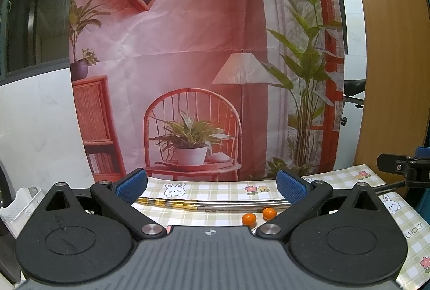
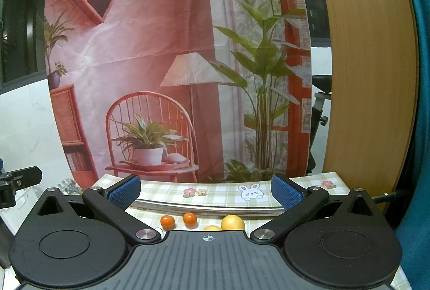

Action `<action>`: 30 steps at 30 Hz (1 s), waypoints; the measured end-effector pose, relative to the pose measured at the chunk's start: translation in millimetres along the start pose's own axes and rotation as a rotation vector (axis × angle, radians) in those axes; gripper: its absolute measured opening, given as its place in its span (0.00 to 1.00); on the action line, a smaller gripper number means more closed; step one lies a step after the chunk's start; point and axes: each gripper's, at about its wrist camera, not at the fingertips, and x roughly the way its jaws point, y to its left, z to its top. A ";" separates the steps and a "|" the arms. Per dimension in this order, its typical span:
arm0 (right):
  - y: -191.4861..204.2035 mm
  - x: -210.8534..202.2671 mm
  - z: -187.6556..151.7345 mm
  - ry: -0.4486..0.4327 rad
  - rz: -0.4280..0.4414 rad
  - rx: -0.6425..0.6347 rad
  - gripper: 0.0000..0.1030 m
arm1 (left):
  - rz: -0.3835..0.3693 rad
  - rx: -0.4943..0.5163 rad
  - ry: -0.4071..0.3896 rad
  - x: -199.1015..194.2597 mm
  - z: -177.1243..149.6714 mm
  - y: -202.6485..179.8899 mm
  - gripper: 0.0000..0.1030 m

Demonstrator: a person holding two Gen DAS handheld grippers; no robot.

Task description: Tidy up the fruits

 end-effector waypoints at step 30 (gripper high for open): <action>-11.7 6.8 -14.0 0.021 -0.013 0.015 1.00 | -0.018 -0.024 0.062 28.4 -10.2 11.5 1.00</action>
